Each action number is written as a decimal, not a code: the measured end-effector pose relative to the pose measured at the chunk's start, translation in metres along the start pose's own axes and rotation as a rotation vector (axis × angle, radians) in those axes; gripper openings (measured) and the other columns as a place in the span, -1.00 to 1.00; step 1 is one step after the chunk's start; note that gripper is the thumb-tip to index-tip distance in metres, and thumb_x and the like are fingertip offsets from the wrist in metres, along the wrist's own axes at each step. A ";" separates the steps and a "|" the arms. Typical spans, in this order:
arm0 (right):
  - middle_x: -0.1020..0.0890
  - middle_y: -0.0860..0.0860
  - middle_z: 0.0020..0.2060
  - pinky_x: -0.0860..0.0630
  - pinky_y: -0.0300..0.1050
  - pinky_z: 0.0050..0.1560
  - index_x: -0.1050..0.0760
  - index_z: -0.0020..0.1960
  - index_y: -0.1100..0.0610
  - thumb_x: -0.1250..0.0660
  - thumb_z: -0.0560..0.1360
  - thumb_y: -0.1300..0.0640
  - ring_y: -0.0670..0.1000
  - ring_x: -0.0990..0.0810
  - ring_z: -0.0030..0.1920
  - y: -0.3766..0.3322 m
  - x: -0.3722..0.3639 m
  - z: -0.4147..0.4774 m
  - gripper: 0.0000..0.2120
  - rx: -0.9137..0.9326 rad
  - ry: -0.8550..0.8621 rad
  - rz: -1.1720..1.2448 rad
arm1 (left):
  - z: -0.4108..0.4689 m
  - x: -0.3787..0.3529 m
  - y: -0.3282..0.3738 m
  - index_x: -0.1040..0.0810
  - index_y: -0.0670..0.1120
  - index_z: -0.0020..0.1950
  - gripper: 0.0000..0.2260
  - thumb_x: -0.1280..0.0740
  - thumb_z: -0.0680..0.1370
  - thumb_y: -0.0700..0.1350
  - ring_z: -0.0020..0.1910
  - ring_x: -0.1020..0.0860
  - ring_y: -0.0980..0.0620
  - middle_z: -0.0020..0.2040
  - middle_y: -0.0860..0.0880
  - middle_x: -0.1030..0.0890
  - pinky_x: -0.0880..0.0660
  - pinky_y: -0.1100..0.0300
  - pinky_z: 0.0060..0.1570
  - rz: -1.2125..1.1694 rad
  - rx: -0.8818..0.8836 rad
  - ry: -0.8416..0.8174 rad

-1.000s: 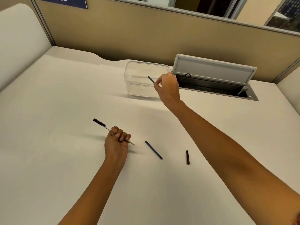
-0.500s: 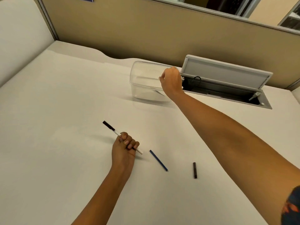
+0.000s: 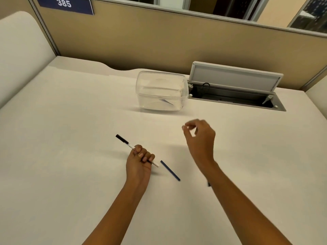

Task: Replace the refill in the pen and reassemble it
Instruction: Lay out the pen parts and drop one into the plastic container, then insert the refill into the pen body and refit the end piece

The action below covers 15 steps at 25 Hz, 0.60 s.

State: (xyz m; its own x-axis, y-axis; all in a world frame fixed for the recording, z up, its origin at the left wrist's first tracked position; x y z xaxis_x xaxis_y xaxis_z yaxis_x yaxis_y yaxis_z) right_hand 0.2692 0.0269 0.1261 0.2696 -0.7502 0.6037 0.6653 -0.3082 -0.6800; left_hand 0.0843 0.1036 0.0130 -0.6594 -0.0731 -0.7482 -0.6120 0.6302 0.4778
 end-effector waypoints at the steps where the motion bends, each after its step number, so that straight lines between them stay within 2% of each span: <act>1: -0.60 0.02 -0.27 -0.44 -0.12 -0.17 -0.56 -0.15 0.13 -0.42 0.43 0.18 -0.03 -0.47 -0.27 0.006 0.002 -0.020 -0.95 -0.034 -0.031 -0.002 | -0.001 0.000 -0.001 -0.25 -0.08 -0.31 -0.65 0.08 0.57 -0.39 -0.58 -0.25 0.14 -0.54 0.08 -0.30 -0.26 0.30 -0.46 -0.009 0.005 -0.001; 5: -0.60 -0.02 -0.24 -0.45 -0.16 -0.13 -0.56 -0.14 0.09 -0.44 0.43 0.17 -0.02 -0.52 -0.20 0.023 0.002 -0.087 -0.94 -0.143 -0.152 -0.018 | -0.009 -0.002 -0.007 -0.25 -0.07 -0.31 -0.66 0.07 0.59 -0.36 -0.59 -0.25 0.14 -0.55 0.09 -0.30 -0.25 0.30 -0.45 -0.020 0.022 -0.012; 8: -0.59 -0.06 -0.17 -0.36 -0.41 -0.13 -0.58 -0.09 0.08 -0.43 0.44 0.12 -0.07 -0.51 -0.10 0.029 -0.002 -0.114 -0.93 -0.212 -0.219 -0.022 | -0.015 -0.005 -0.009 -0.25 -0.07 -0.32 -0.66 0.07 0.58 -0.36 -0.60 -0.25 0.14 -0.56 0.08 -0.30 -0.25 0.30 -0.47 -0.033 0.031 -0.022; 10: -0.57 -0.07 -0.17 -0.31 -0.50 -0.16 -0.59 -0.11 0.09 -0.43 0.44 0.11 -0.09 -0.48 -0.09 0.031 -0.007 -0.125 -0.93 -0.220 -0.261 -0.045 | -0.018 -0.008 -0.008 -0.25 -0.07 -0.32 -0.65 0.09 0.55 -0.40 -0.60 -0.25 0.14 -0.56 0.08 -0.30 -0.26 0.30 -0.48 -0.045 0.029 -0.030; 15: -0.58 0.00 -0.23 -0.32 -0.38 -0.24 -0.56 -0.20 0.16 -0.43 0.43 0.21 -0.04 -0.46 -0.16 0.027 -0.013 -0.131 -0.94 -0.159 -0.283 -0.137 | -0.029 -0.015 -0.007 -0.25 -0.07 -0.31 -0.64 0.10 0.53 -0.43 -0.61 -0.26 0.14 -0.56 0.08 -0.32 -0.28 0.31 -0.50 -0.047 0.014 -0.057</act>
State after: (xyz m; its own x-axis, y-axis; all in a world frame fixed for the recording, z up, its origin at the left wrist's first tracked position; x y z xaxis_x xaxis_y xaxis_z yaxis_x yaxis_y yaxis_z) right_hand 0.1925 -0.0482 0.0461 0.3822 -0.5109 0.7700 0.5976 -0.4990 -0.6277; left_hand 0.0854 0.0783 0.0340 -0.6037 -0.0594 -0.7950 -0.6355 0.6380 0.4349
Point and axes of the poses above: each hand's wrist, its own z-axis towards the middle knuckle, its own x-axis out of the back of the hand, y = z × x, the point moved 9 cm from there along z, towards the middle knuckle
